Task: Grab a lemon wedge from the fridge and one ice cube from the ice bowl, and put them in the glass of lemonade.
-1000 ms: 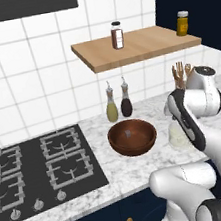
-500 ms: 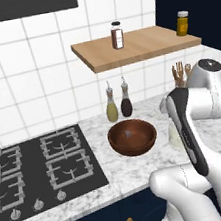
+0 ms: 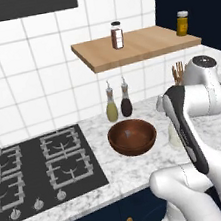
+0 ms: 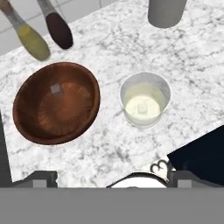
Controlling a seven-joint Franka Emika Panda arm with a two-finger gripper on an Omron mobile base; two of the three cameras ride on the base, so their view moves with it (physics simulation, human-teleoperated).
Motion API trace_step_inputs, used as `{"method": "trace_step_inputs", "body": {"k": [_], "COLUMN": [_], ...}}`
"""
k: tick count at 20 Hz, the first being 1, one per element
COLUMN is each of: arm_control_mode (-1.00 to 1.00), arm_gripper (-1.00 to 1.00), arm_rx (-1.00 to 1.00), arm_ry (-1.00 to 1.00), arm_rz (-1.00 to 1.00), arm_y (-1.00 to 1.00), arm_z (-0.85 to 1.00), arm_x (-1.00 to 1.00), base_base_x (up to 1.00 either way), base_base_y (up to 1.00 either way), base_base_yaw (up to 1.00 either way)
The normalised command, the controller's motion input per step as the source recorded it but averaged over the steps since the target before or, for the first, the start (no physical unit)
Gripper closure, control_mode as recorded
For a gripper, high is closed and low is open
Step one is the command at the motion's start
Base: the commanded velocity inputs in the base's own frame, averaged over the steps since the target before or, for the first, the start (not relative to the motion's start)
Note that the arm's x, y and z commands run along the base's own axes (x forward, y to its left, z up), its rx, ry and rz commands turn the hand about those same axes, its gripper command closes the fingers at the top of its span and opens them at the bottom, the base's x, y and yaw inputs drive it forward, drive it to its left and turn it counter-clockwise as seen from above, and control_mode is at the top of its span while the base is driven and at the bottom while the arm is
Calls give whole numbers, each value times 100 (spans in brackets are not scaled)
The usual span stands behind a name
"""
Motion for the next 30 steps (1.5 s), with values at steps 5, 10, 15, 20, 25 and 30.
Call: {"method": "trace_step_inputs", "body": {"k": [5, 10, 15, 20, 25, 30], "arm_control_mode": [100, 100, 100, 100, 100, 100], "arm_gripper": [-100, -100, -100, -100, -100, -100], "arm_rx": [0, 0, 0, 0, 0, 0], "arm_ry": [0, 0, 0, 0, 0, 0], "arm_rz": [0, 0, 0, 0, 0, 0], "arm_y": [0, 0, 0, 0, 0, 0], "arm_z": [0, 0, 0, 0, 0, 0], "arm_x": [0, 0, 0, 0, 0, 0], "base_base_x": [-94, -45, -7, -12, -21, -31], "base_base_y": [63, 31, 11, 0, 0, -30], "base_base_yaw": [-20, -78, -93, -91, -81, -60]}}
